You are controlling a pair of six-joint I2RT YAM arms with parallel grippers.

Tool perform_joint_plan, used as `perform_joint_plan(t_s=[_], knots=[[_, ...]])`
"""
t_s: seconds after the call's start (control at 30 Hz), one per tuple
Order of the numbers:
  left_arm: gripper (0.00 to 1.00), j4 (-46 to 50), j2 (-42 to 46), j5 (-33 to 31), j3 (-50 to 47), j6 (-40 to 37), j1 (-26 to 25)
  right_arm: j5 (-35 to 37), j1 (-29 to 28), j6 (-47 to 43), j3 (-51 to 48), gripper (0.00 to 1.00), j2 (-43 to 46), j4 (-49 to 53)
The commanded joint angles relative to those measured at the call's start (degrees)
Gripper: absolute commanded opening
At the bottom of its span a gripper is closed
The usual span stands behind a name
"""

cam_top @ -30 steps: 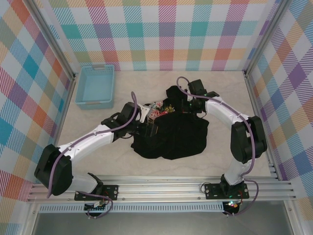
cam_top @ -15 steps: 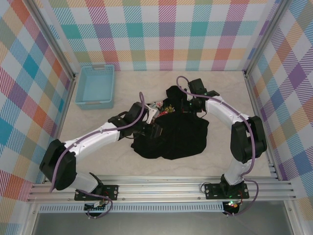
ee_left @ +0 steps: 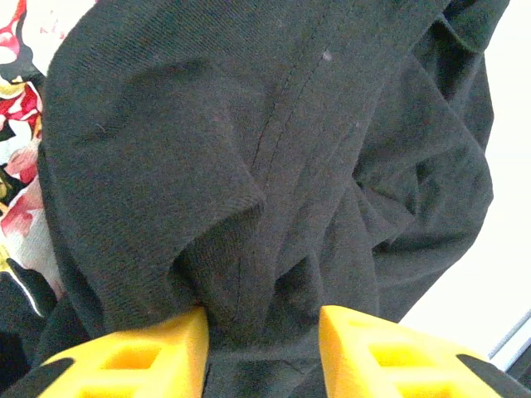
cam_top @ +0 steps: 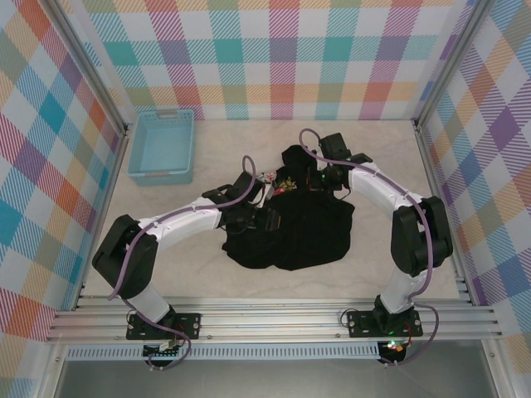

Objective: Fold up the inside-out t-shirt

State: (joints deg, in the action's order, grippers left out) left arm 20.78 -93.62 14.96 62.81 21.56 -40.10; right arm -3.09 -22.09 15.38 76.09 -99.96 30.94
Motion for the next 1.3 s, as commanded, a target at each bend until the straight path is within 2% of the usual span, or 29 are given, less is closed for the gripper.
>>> perform_joint_plan(t_s=[0.0,0.37,0.5,0.63,0.73,0.87,0.93,1.03,1.13,1.2,1.27], knots=[[0.35,-1.08,-0.58,0.61,1.45,0.67,-0.08,-1.21,0.20,-0.54,0.13,0.00,1.18,-0.52],[0.19,-3.20,-2.60,1.39,1.88,0.93,-0.11,-1.47,0.20,-0.28,0.11,0.00,1.29,-0.53],[0.10,-3.14,-1.86,0.71,1.96,0.61,-0.12,-1.40,0.20,-0.35,-0.06,0.00,1.35,-0.47],[0.00,-2.41,2.49,0.59,0.92,-0.12,0.65,-1.21,0.20,-0.43,-0.15,0.00,2.48,-0.59],[0.00,-2.00,8.78,3.50,-0.75,-0.14,3.43,-3.53,0.18,0.22,-0.63,0.00,4.45,-1.75],[0.00,-2.34,20.67,7.67,-3.66,2.79,10.56,-14.71,-0.12,4.38,-3.37,0.00,8.32,-8.73],[0.00,-1.14,25.41,7.63,-3.91,4.12,14.30,-20.61,-1.04,6.45,-3.96,0.04,8.71,-11.63],[0.00,2.72,30.55,5.20,-2.85,4.35,20.33,-23.77,-2.09,6.55,-3.36,0.20,9.64,-10.08],[0.00,4.72,33.46,4.33,-1.80,4.91,26.70,-17.19,-2.00,3.97,-5.03,0.34,14.11,-6.95],[0.00,6.02,34.25,4.05,-1.04,5.49,30.35,-8.73,-1.87,2.31,-6.79,0.42,17.21,-4.41],[0.00,6.22,34.89,3.58,-0.95,5.93,32.65,-0.10,-1.78,1.51,-8.44,0.46,18.53,-2.14]])
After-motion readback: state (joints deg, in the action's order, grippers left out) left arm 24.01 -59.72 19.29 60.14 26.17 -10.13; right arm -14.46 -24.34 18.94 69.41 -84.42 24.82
